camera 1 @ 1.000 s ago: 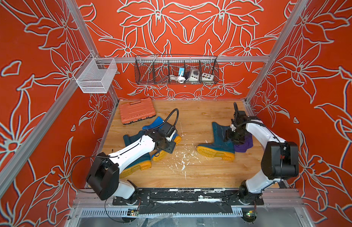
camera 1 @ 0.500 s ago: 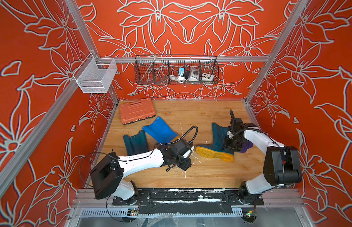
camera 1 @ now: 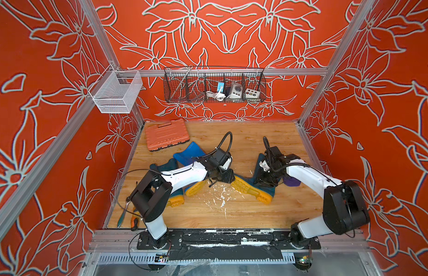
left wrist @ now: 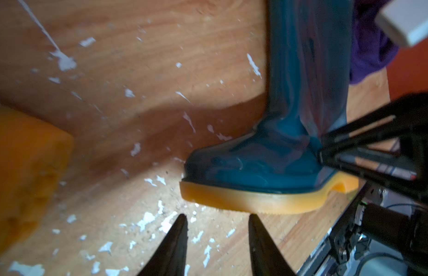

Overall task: Wipe the rubber boots with a cloth
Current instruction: Adjust the rubber boot at the center of the board.

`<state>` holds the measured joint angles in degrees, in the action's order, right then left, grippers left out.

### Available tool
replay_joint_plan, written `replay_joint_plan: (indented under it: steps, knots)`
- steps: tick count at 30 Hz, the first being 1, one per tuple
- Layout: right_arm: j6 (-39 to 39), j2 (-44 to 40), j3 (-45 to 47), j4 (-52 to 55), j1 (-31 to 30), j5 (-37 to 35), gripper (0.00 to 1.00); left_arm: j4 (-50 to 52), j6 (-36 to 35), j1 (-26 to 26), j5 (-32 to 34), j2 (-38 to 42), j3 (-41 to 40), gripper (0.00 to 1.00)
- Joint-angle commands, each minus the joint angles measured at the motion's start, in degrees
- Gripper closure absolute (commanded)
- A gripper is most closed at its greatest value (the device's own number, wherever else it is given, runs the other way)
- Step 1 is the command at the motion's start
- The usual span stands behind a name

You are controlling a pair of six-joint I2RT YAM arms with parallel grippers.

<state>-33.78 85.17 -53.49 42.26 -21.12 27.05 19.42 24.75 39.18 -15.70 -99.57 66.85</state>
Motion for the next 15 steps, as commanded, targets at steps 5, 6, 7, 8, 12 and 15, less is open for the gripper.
replay_joint_plan:
  steps: [5, 6, 7, 8, 12, 15]
  knots:
    - [-4.5, -0.5, -3.2, -3.8, -5.0, 6.4, 0.53, 4.1, -3.4, -4.8, 2.0, 0.2, 4.9, 0.51]
    - [-3.0, -1.3, -4.1, -1.2, -4.4, 4.1, 0.52, 4.7, -3.5, -4.9, 2.4, 1.0, 4.5, 0.51]
    - [-1.3, -2.2, -4.7, 1.8, -3.2, 0.9, 0.52, 5.3, -3.5, -4.9, 2.6, 2.0, 3.6, 0.51]
    - [0.2, -3.3, -4.4, 4.7, -1.4, -2.1, 0.52, 5.4, -3.0, -4.8, 2.1, 3.1, 2.3, 0.5]
    - [3.7, -5.9, 1.0, 6.7, 6.2, -5.8, 0.54, 3.4, 0.5, -3.5, 2.2, 8.0, -5.0, 0.5]
    - [4.2, -4.7, 3.8, 4.6, 5.8, -4.2, 0.58, 1.5, 2.8, -1.8, 2.8, 10.7, -9.4, 0.51]
